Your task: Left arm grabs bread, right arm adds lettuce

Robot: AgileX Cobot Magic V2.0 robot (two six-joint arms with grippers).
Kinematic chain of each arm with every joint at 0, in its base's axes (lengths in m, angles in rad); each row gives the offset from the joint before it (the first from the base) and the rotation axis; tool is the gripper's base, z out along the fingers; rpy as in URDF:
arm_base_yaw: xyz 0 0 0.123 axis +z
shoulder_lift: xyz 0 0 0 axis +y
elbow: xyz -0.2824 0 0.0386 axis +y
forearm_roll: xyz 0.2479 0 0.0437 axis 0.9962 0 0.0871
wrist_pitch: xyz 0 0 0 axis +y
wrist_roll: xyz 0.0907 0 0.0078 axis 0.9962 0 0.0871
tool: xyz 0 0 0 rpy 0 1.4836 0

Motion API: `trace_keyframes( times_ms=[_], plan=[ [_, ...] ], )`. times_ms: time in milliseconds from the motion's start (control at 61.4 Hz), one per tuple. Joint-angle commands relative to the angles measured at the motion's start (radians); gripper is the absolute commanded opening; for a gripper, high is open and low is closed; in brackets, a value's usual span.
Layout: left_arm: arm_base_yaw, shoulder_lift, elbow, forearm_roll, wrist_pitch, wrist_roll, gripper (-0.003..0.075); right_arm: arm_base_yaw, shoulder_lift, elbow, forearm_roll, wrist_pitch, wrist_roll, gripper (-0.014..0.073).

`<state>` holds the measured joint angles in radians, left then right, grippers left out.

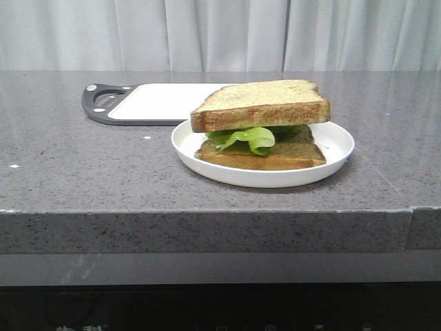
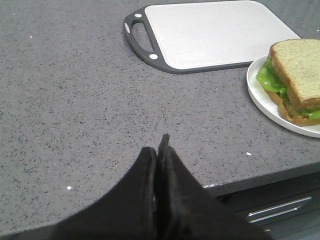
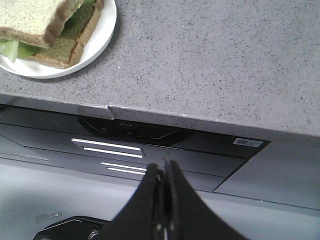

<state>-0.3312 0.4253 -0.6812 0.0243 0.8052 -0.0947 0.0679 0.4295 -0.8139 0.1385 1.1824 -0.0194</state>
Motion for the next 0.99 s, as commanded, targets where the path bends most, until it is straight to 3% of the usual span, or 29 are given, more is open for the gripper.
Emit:
trace_keyframes(
  times_ms=[0,196,587,896,978],
  plan=[
    [0.002,0.006,-0.024,0.004,-0.085,-0.012,-0.002,-0.006,0.005,-0.024,-0.008,-0.052,-0.001,-0.0118],
    [0.034,-0.034,0.029,0.02,-0.122,-0.008,-0.002,-0.006,0.005,-0.024,-0.008,-0.052,-0.001,-0.0118],
    [0.222,-0.34,0.512,-0.019,-0.625,-0.008,-0.002,-0.006,0.005,-0.024,-0.008,-0.052,-0.001,-0.0118],
    [0.251,-0.449,0.693,-0.024,-0.84,-0.008,-0.002,-0.006,0.005,-0.024,-0.008,-0.052,-0.001,-0.0118],
    [0.251,-0.449,0.69,-0.024,-0.829,-0.008,-0.002,-0.006,0.005,-0.024,-0.008,-0.053,-0.001,-0.0118]
  ],
)
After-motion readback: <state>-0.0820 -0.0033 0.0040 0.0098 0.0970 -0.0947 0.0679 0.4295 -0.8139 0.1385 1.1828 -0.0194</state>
